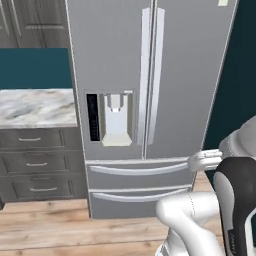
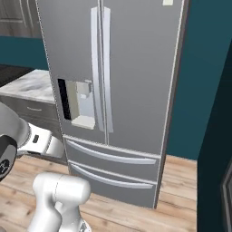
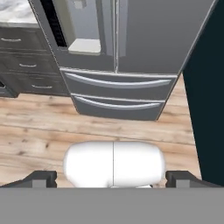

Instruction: Retrieve the fish from the fridge and place it on the saucepan with marinade on the stove.

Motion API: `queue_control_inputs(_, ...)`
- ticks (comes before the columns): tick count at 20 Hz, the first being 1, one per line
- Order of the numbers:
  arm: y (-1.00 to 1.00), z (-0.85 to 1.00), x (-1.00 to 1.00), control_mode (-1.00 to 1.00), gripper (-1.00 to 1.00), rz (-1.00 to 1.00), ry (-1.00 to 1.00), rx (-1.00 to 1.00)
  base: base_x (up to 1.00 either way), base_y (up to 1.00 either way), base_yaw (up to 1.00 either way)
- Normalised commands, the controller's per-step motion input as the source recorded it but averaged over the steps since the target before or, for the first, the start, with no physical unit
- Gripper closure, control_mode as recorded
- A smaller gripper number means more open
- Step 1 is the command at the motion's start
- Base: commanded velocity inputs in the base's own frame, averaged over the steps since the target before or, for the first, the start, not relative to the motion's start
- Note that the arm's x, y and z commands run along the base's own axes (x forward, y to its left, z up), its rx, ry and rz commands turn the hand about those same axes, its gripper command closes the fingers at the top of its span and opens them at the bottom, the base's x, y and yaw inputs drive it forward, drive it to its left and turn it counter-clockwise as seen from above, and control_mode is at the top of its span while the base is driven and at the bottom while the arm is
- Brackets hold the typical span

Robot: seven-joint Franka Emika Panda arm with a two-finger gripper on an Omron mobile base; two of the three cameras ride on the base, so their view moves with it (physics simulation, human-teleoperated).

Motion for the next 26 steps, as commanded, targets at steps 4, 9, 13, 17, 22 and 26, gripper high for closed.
queue_control_inputs(4,0.0,0.0,0.0,1.0,-1.0,0.0,0.0,0.0,0.06,-0.23,-0.17)
queue_control_inputs(9,0.0,0.0,0.0,1.0,-1.0,0.0,0.0,0.0,0.0,0.0,-0.12)
queue_control_inputs(13,0.0,0.0,0.0,1.0,-1.0,0.0,0.0,0.0,0.0,0.1,-0.03)
queue_control_inputs(17,0.0,0.0,0.0,1.0,-1.0,0.0,0.0,0.0,0.0,0.22,0.0)
queue_control_inputs(22,0.0,0.0,0.0,1.0,-1.0,0.0,0.0,0.0,0.0,0.3,0.0)
queue_control_inputs(26,0.0,0.0,0.0,1.0,-1.0,0.0,0.0,0.0,0.03,0.41,0.0)
